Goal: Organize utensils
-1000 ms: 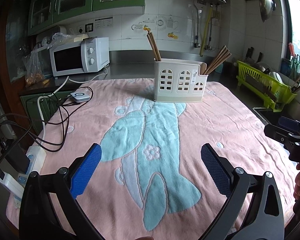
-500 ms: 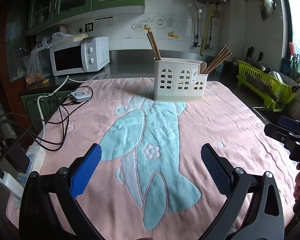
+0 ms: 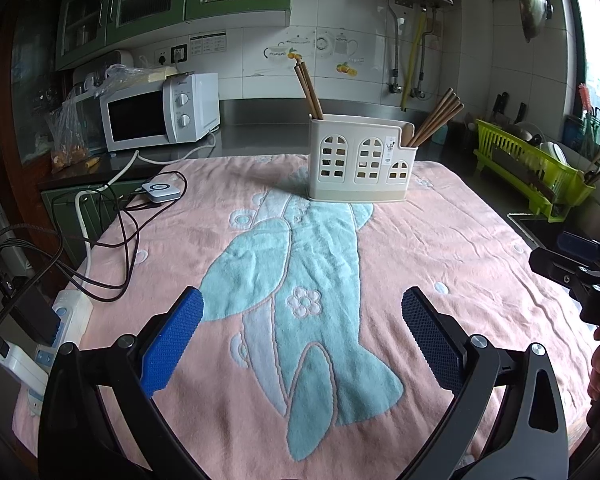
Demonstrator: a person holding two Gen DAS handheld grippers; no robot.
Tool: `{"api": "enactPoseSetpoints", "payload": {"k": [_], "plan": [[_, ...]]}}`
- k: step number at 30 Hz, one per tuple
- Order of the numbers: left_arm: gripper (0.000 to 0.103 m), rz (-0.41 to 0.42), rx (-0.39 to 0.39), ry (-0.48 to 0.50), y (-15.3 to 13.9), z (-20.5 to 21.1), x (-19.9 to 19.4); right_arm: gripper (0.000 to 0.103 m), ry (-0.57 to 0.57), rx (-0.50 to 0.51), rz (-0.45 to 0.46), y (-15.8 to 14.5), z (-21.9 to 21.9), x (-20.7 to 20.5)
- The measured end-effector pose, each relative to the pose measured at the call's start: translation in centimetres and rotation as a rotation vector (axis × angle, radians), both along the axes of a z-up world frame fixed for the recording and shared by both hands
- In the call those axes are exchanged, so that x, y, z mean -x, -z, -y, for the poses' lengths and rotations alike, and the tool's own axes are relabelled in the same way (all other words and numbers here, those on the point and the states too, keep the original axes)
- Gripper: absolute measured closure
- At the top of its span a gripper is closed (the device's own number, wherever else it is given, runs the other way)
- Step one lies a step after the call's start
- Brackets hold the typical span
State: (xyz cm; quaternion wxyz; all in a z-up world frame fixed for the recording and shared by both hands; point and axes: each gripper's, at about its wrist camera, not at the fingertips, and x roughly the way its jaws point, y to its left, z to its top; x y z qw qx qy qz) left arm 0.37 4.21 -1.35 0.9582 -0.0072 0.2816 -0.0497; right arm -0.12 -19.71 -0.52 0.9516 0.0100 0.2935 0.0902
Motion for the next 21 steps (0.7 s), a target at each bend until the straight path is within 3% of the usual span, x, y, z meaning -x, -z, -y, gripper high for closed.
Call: {"api": "enactPoseSetpoints", "payload": {"k": [21], "plan": [[0.005,-0.004,-0.002,0.003,0.67,-0.14,0.21,0.009,-0.006,-0.008,0.001,0.02,-0.21,0.06]]}}
